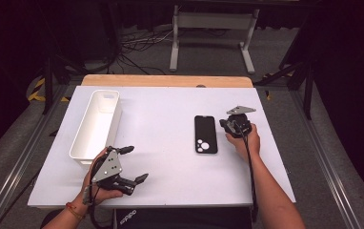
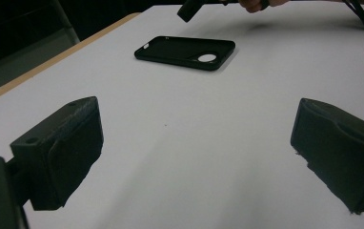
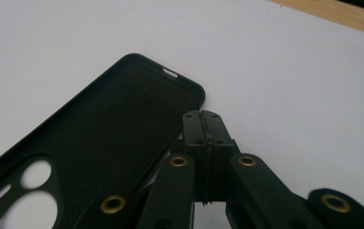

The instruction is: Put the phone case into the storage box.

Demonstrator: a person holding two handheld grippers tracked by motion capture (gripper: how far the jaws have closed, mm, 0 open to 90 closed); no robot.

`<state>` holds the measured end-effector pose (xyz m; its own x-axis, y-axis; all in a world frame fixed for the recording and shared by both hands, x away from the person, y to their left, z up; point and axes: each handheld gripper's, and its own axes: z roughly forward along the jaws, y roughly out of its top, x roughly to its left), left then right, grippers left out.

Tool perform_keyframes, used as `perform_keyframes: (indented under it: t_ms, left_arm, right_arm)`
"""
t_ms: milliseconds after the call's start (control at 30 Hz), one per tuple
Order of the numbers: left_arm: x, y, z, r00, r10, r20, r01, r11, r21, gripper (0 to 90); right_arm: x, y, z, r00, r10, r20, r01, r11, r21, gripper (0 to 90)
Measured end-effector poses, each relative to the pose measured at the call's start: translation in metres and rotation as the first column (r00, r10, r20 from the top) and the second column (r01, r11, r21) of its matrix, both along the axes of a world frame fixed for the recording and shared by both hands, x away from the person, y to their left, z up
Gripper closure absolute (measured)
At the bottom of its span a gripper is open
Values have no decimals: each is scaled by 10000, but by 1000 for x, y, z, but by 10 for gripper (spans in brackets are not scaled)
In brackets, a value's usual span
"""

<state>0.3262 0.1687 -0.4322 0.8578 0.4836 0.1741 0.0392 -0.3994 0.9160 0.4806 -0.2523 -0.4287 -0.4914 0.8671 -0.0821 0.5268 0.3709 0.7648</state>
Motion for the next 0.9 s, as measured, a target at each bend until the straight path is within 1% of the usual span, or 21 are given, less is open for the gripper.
perform_keyframes:
  t_ms: [33,67,100,133,167,200,233,300,400,467,567,600,667,733,833,900]
  left_arm:
    - [0,0,0,10000,11,-28,-11,10000,-22,45]
    - [0,0,0,10000,10,-41,-10,10000,-29,45]
    - [0,1,0,10000,20,49,-20,10000,26,45]
    - [0,1,0,10000,39,31,-39,10000,1,46]
    - [0,1,0,10000,21,24,-21,10000,33,46]
    - [0,2,0,10000,31,11,-31,10000,-24,46]
    - [0,2,0,10000,29,6,-29,10000,0,46]
    - [0,2,0,10000,15,16,-15,10000,91,46]
    - [0,3,0,10000,-34,-16,34,10000,53,47]
    - [0,3,0,10000,-67,-67,66,10000,-15,47]
    - [0,4,-1,9999,-44,-138,44,10000,-41,48]
    - [0,4,0,10000,-37,-91,37,10000,2,48]
    - [0,3,-1,9999,-47,-117,47,10000,-21,48]
    - [0,3,-1,9999,-68,-118,68,10000,-20,48]
    - [0,3,-1,9999,-89,-99,89,10000,4,48]
    - [1,3,-1,9999,-83,-105,83,10000,-3,48]
  right_arm:
    - [6,2,-2,9999,-25,-156,26,10000,38,900]
    - [10,4,-2,9998,-122,-176,121,9999,-20,900]
    - [13,5,-3,9997,-135,-212,136,9999,32,900]
    - [18,8,-3,9994,-107,-322,109,9999,56,900]
    - [20,9,-4,9995,-150,-270,147,9998,-108,900]
    - [22,11,-4,9996,-196,-213,193,9997,-166,900]
    - [25,13,-5,9995,-199,-264,195,9997,-161,900]
    - [29,15,-7,9987,-289,-419,275,9991,-333,900]
    - [36,16,-10,9971,-473,-595,456,9985,-309,900]
    - [38,16,-10,9969,-487,-611,474,9986,-225,900]
    - [41,17,-12,9961,-539,-706,519,9982,-298,900]
    - [42,17,-13,9956,-564,-751,541,9980,-321,900]
    - [44,15,-16,9940,-677,-855,659,9975,-235,900]
    - [46,14,-19,9928,-645,-1007,635,9979,-138,900]
    - [47,15,-20,9935,-598,-973,587,9982,-141,900]
    - [47,18,-19,9939,-548,-960,527,9983,-246,900]
